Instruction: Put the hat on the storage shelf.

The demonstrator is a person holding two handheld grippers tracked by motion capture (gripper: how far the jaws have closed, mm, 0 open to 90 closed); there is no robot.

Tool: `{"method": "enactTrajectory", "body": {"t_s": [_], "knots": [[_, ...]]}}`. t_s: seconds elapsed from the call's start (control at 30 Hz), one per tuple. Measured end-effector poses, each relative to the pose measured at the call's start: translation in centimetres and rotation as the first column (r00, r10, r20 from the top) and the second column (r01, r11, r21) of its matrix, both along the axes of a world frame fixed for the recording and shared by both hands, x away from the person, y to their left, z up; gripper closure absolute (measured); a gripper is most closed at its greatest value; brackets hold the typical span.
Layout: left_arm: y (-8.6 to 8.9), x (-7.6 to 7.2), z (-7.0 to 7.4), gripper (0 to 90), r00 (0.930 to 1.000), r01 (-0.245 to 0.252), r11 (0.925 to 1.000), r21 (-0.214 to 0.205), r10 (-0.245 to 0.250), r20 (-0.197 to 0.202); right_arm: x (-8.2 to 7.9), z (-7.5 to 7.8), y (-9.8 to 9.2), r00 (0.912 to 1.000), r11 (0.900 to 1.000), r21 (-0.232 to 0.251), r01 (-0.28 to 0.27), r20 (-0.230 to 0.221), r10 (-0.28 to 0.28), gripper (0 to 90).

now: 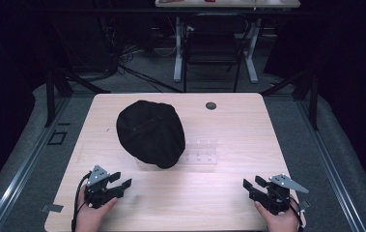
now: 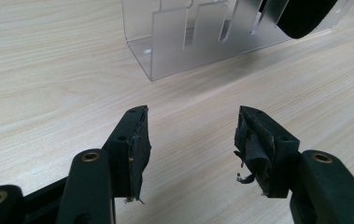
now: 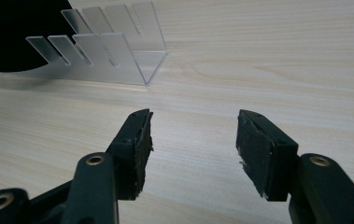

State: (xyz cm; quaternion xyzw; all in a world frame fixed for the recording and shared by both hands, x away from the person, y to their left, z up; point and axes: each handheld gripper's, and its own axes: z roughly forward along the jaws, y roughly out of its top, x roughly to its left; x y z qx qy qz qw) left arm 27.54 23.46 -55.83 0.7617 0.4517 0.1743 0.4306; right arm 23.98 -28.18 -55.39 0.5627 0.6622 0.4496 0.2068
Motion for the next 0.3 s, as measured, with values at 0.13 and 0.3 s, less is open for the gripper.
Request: {"method": "enactTrajectory", "body": {"t_s": [0.13,0.3], "knots": [[-0.35,-0.07,-0.01,44.8,0.9999,0.011,0.9999,-0.003,-0.011,0.003,-0.03,-0.31,-0.32,0.9999,0.9997,0.025,0.009,-0.008,-0.009,44.8],[-1.00,-0.08,0.03,46.6,0.9987,0.045,0.9989,0.011,-0.046,0.024,0.09,-0.39,-0.40,1.0000,0.9993,0.037,0.004,-0.002,-0.004,44.8]]}}
